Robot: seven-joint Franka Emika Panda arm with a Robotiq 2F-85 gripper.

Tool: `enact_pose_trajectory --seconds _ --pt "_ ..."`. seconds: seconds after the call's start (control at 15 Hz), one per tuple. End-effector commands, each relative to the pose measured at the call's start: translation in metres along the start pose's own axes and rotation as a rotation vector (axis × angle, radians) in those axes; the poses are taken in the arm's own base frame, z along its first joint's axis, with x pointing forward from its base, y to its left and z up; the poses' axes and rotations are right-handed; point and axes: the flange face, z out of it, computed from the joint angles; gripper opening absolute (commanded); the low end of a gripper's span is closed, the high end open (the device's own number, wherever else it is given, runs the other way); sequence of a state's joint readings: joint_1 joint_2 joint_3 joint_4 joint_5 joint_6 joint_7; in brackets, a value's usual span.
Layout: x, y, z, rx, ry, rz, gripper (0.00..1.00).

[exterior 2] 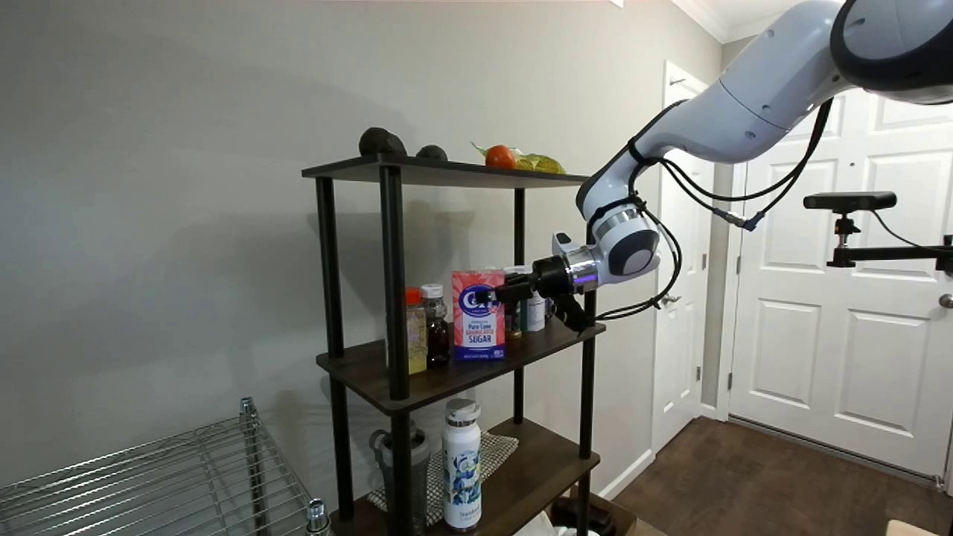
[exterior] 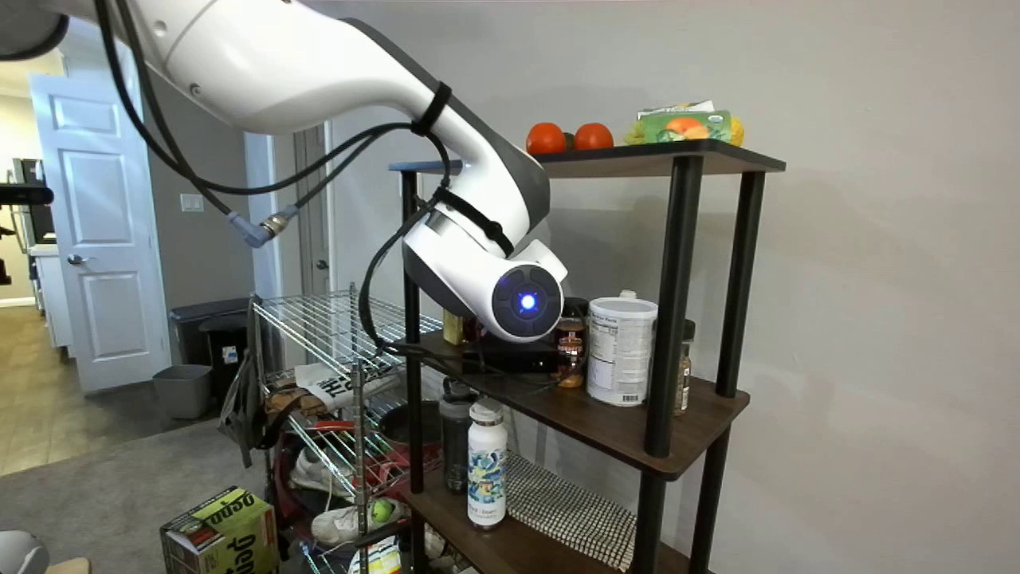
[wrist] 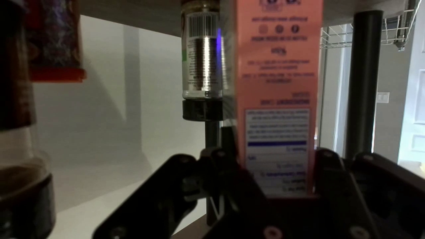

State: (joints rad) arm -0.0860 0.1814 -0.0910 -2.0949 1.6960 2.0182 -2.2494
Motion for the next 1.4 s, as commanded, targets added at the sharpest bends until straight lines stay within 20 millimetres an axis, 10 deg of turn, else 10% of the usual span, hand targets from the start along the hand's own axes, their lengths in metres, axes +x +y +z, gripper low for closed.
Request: enact_pose_trajectory --seconds 0.0,1.33 --pt "0.002 0.0 -0.002 0.002 0.015 -0.026 0.15" --pt "0.0 -0.01 -0.039 -0.011 0.0 -0.005 0.15"
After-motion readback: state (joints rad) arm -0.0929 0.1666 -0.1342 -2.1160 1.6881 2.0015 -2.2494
